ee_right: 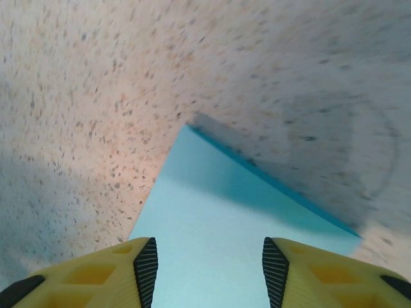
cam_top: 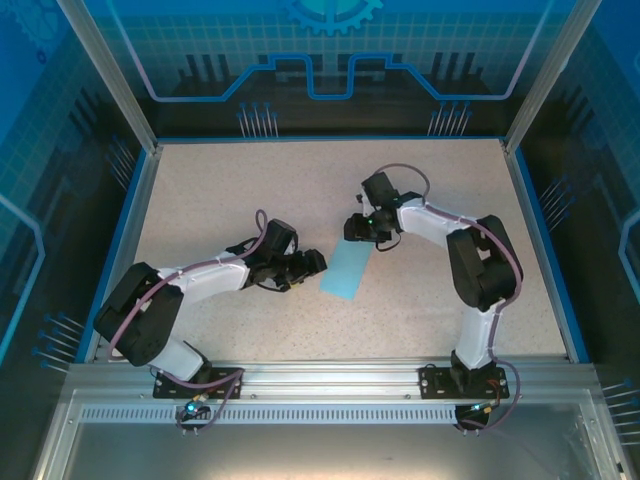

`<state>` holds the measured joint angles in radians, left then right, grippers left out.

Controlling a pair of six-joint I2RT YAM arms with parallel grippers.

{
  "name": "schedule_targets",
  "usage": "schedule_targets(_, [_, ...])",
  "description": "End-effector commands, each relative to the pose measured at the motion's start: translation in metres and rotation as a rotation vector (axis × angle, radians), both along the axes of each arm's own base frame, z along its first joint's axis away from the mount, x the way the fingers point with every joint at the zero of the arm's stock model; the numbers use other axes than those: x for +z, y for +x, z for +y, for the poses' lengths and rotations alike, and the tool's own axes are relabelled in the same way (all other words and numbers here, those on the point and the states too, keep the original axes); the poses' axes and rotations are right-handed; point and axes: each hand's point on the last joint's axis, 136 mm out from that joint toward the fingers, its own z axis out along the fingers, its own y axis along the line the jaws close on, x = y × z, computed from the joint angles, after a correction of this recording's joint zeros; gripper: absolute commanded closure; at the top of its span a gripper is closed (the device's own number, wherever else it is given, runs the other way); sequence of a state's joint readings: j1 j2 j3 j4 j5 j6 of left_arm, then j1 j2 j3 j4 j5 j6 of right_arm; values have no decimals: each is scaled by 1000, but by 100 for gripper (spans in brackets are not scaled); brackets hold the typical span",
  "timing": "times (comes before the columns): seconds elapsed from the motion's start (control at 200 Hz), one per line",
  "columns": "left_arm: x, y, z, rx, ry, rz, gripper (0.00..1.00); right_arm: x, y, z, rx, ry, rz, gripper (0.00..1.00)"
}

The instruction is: Fold a paper plane with a square sheet of paper (pick it up from the middle)

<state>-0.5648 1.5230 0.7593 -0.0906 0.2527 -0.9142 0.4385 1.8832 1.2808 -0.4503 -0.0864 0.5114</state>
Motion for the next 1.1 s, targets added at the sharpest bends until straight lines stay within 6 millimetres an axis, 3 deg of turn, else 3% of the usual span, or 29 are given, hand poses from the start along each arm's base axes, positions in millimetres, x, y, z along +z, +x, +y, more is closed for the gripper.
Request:
schedule_targets(0.0, [4, 0, -10, -40, -53, 5, 22, -5, -10, -27, -117, -119, 27, 49])
schedule_targets(0.35, [-4, -13, -24, -96, -67, 64, 22, -19, -5, -12, -92, -77, 76, 49])
schedule_targets(0.79, [-8, -18, -37, -141, -87, 98, 22, -48, -5, -22, -148, -41, 154, 49])
schedule_targets(1.095, [-6, -10, -49, -150, -129, 84, 25, -53, -9, -26, -157, -38, 169, 49])
